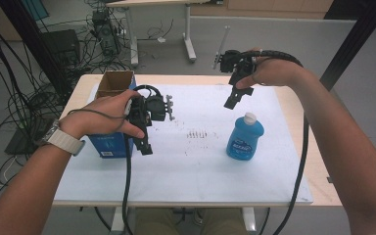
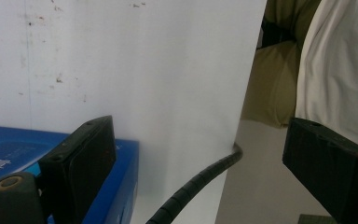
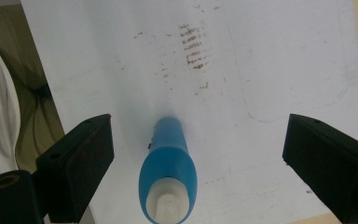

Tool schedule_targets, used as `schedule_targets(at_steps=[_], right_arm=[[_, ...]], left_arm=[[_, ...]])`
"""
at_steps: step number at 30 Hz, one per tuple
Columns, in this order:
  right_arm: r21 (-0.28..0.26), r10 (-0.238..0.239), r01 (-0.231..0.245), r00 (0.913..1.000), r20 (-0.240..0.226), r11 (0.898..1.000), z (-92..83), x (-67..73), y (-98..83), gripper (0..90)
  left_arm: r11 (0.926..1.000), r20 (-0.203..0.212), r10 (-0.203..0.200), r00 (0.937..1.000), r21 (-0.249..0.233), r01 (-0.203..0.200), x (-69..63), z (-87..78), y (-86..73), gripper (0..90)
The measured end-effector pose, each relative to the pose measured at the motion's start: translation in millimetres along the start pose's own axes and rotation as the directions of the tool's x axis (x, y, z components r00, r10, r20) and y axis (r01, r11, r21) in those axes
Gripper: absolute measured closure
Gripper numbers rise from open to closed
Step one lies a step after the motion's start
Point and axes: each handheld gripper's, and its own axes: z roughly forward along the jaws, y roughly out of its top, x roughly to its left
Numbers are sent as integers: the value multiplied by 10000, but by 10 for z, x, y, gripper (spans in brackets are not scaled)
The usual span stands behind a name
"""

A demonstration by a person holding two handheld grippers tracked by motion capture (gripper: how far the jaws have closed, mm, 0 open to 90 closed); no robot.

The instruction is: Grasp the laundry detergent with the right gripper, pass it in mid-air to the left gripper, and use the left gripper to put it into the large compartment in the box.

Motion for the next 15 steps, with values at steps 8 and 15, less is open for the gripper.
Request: schedule_targets(at_steps=[8,15], right_arm=[[8,-12,12,10000,14,10000,-31,0,-5,86],[36,-3,3,10000,6,10000,-31,4,-5,86]], left_arm=[[10000,34,-24,10000,5,24,4,-3,-7,101],[10000,-36,-34,10000,-67,33,-4,-8,-10,101]])
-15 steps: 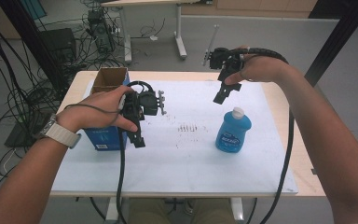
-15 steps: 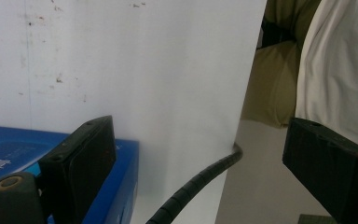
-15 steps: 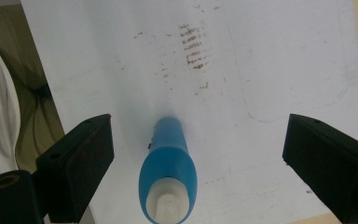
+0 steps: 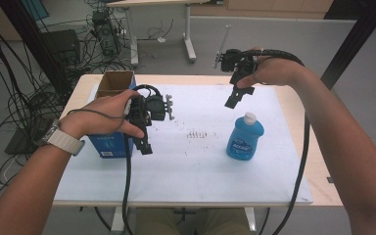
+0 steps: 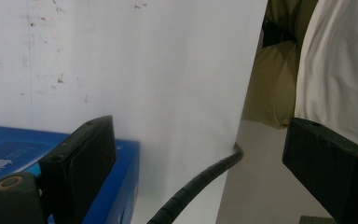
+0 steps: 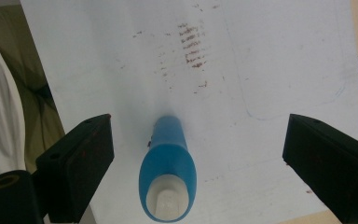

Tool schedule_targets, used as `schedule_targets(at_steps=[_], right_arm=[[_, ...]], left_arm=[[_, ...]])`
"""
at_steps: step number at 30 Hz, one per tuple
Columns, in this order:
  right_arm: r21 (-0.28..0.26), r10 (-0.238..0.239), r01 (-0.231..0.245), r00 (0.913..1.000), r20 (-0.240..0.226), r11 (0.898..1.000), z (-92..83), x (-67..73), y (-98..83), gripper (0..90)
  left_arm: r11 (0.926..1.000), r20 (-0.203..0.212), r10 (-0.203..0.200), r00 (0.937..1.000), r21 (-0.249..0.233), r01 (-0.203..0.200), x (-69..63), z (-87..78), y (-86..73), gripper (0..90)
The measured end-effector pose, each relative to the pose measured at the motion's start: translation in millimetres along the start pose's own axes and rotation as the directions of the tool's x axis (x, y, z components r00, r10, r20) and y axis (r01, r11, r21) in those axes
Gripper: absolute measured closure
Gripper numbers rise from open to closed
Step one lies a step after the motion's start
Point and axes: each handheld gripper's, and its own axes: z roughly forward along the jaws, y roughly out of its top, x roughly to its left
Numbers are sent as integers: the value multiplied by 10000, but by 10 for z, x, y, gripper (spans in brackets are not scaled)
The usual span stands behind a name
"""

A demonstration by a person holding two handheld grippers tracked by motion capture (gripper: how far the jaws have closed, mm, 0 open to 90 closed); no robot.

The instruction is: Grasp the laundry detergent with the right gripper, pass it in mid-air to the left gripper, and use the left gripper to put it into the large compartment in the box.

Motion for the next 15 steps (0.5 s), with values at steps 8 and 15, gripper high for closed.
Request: schedule_targets(at_steps=[8,15], right_arm=[[-75,14,-14,10000,56,10000,-6,6,-9,75],[-88,29,-28,10000,53,10000,-14,6,-33,71]], left_arm=[[10000,22,41,10000,28,-41,4,-1,19,101],[10000,-10,-4,10000,15,4,8,-3,4,101]])
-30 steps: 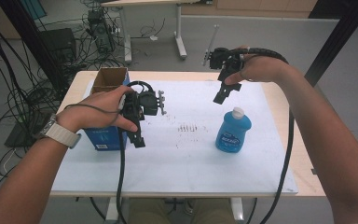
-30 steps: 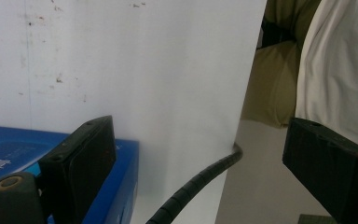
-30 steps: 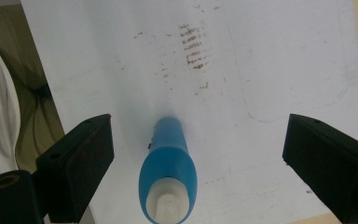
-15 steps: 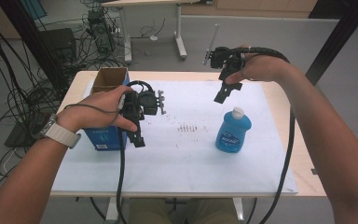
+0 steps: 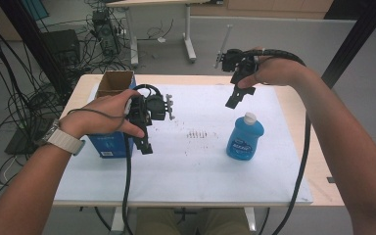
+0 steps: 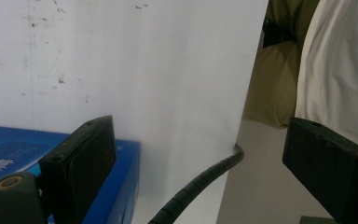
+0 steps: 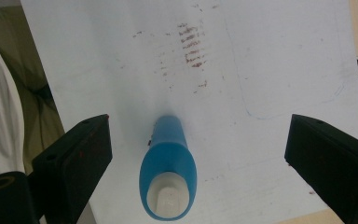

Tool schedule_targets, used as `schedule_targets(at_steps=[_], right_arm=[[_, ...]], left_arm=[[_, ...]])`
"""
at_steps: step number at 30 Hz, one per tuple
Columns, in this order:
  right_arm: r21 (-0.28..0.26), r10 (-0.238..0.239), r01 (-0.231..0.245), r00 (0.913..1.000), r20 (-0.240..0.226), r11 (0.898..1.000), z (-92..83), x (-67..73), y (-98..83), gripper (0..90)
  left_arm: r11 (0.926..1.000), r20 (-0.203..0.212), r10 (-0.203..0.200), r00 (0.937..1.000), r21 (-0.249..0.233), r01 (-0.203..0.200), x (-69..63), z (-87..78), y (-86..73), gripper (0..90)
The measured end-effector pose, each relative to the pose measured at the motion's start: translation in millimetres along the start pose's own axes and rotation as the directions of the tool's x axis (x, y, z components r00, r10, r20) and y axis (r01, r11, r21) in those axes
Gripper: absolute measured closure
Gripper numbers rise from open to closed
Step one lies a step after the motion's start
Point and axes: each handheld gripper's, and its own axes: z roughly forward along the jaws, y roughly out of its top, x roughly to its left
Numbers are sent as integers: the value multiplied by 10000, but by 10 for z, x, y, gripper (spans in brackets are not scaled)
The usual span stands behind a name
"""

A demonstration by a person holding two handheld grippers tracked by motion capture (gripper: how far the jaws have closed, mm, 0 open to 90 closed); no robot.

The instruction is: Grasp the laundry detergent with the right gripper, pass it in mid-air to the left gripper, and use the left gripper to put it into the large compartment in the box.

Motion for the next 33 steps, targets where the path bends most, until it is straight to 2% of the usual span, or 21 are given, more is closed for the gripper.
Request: schedule_targets(at_steps=[17,33], right_arm=[[-133,265,-265,9996,-11,9996,-69,54,-161,65],[-610,701,-709,9974,-156,9956,5,102,-481,58]], left_arm=[[10000,-74,59,10000,-63,-60,6,23,15,102],[9996,-104,150,9998,-222,-153,24,77,59,102]])
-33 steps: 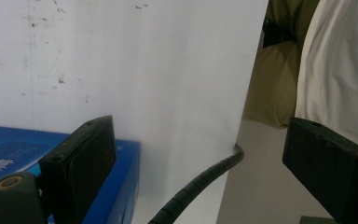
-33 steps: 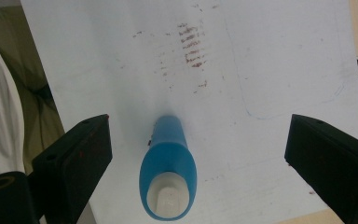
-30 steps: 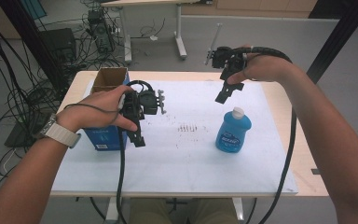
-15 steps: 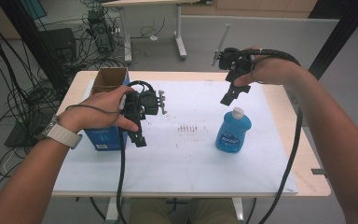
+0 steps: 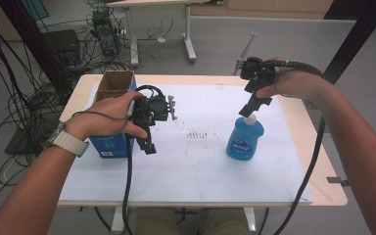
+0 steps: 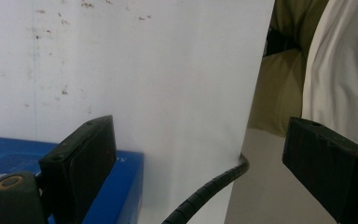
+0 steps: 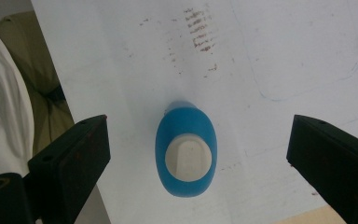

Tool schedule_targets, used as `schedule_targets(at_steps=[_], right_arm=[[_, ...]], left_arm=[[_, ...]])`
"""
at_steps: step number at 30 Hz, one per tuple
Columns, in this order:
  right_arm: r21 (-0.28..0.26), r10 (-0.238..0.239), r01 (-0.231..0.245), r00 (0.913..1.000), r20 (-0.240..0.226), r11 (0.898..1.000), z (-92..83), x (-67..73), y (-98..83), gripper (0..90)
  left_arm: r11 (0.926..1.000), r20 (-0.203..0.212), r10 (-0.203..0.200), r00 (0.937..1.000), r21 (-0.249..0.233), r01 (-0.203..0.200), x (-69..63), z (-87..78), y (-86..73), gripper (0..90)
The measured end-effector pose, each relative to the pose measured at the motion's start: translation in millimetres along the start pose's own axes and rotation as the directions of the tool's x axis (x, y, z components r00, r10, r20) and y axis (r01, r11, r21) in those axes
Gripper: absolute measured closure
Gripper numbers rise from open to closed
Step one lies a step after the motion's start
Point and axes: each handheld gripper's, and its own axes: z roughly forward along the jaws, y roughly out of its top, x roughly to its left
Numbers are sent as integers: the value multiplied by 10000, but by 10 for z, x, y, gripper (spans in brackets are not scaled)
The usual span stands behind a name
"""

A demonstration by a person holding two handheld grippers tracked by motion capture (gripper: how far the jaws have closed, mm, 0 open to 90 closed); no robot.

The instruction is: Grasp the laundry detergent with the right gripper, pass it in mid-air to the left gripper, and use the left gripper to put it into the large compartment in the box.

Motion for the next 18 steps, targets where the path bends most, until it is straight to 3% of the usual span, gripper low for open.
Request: schedule_targets(at_steps=[18], right_arm=[[-408,338,-341,9994,-90,9986,66,31,-291,52]], left_arm=[[10000,33,-28,10000,52,27,10,31,3,105]])
